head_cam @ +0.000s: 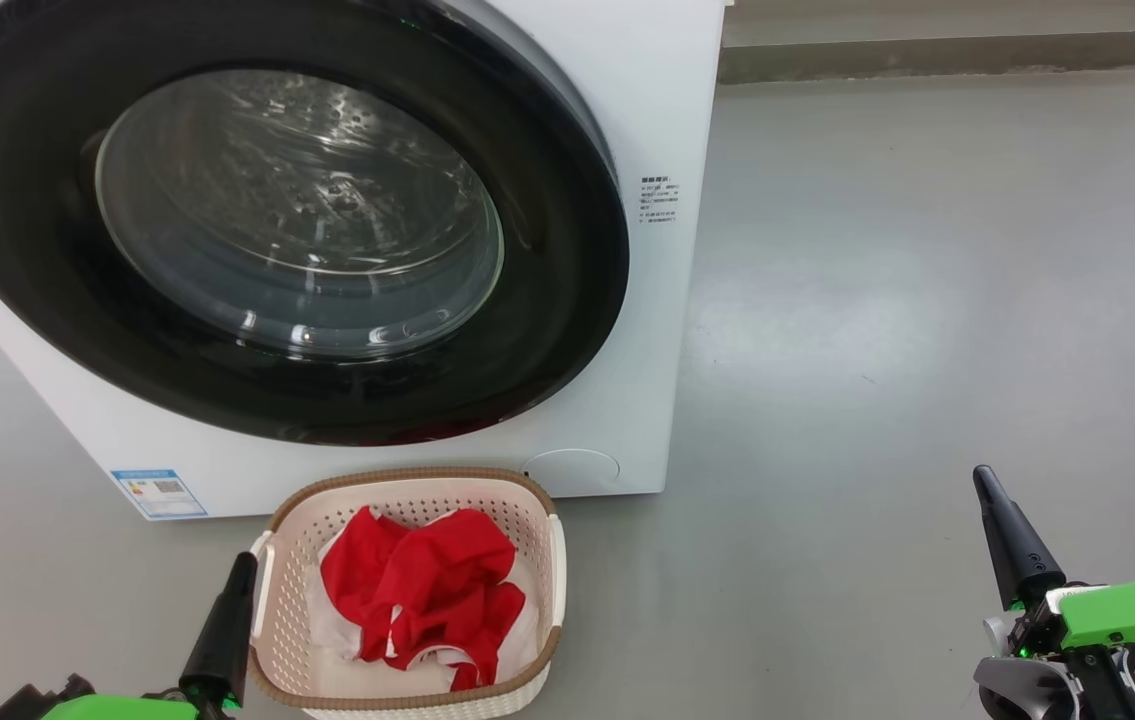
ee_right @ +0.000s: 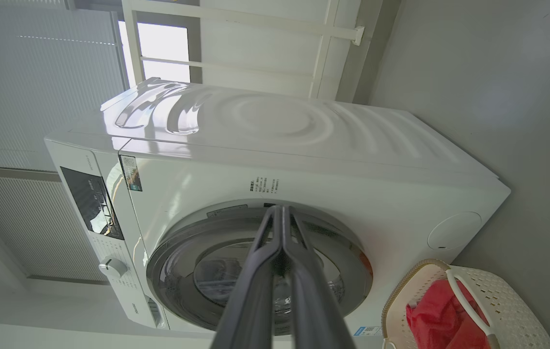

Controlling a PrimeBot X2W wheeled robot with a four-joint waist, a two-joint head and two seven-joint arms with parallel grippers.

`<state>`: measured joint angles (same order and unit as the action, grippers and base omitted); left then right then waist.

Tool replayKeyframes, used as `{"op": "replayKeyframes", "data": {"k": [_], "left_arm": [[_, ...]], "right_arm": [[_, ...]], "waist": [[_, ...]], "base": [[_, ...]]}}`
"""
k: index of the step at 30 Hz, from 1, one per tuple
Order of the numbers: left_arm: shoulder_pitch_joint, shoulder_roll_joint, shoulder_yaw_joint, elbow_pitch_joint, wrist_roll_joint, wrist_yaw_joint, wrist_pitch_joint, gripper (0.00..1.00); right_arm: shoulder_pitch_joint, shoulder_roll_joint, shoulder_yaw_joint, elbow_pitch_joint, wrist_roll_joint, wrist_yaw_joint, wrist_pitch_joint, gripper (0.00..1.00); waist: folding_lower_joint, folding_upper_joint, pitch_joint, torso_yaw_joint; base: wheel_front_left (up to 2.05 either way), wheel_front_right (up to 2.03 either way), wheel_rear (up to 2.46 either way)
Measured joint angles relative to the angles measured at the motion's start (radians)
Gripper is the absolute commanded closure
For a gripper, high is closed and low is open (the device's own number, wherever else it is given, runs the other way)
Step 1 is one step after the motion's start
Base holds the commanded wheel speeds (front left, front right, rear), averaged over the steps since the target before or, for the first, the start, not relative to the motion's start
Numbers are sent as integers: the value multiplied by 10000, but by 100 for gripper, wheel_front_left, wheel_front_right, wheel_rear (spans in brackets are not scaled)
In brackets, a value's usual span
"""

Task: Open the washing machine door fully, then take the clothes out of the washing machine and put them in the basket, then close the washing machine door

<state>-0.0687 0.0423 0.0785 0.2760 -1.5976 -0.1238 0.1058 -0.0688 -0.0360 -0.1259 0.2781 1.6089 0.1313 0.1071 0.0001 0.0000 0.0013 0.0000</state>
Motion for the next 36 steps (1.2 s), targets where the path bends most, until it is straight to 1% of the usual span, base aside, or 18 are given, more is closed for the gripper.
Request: {"op": "replayKeyframes", "data": {"k": [36], "left_arm": [[0,0,0,0,0,0,0,100]], "right_arm": [[0,0,-10,0,0,0,0,100]], "waist": [[-1,0,0,0]], "base": [[0,0,0]]}}
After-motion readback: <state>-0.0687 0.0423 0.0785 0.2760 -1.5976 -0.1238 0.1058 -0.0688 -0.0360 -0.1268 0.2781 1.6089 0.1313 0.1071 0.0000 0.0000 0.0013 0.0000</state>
